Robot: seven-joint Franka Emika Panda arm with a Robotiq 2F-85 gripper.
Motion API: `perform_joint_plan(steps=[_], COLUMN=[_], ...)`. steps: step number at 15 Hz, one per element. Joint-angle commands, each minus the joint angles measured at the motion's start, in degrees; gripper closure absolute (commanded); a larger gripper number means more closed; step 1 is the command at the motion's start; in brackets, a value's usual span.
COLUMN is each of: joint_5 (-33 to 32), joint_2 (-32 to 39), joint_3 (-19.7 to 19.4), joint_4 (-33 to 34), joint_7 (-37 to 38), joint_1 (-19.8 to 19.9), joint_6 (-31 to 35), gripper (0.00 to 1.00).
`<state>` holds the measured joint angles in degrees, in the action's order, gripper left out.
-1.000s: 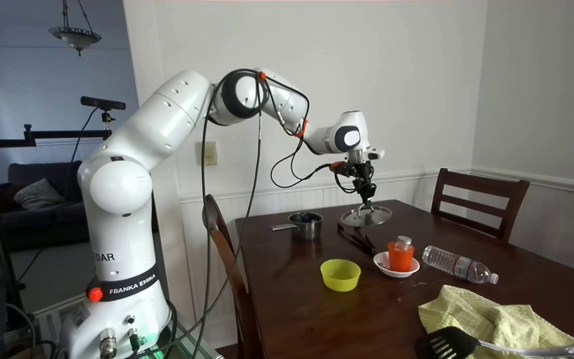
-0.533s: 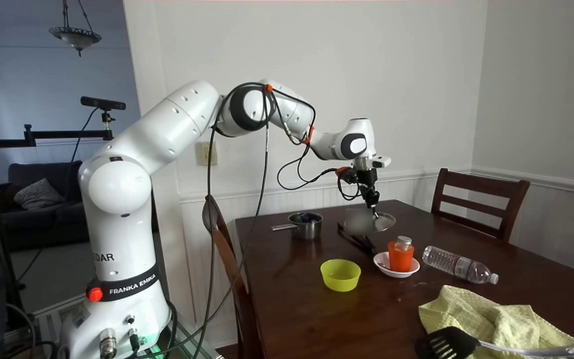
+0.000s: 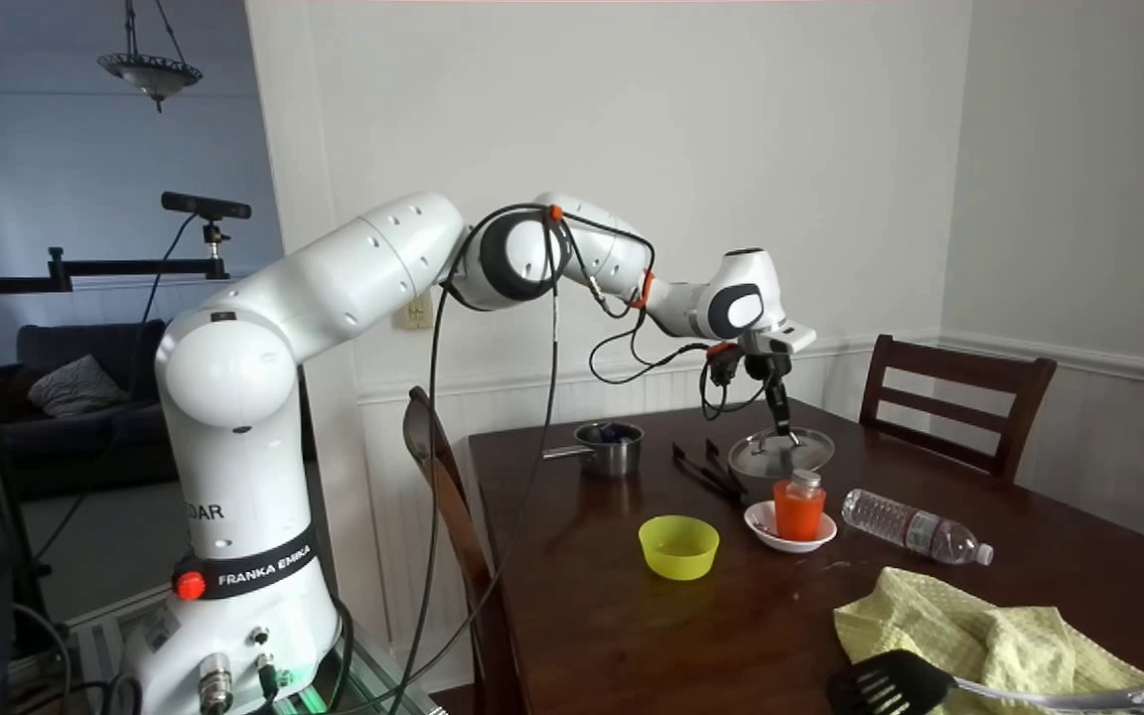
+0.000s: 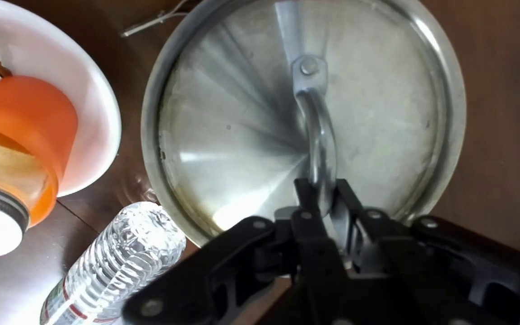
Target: Put the lid on the table
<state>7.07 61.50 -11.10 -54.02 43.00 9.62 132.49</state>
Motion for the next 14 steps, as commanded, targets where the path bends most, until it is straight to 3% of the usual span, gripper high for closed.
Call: perform_joint_plan(steps=[1, 10, 14], joint_5=[0.5, -0.9, -0.6], joint_2=[7.8, 15.3, 16.2], joint_3=[-0.9, -1.2, -2.6], joint_4=[10.4, 22.5, 23.0], joint_7=[8.1, 22.2, 24.2], joint_1=[0.6, 2.5, 2.2], joint_6=[0.1, -0.2, -2.0], gripper=[0.96, 0.96, 0.96])
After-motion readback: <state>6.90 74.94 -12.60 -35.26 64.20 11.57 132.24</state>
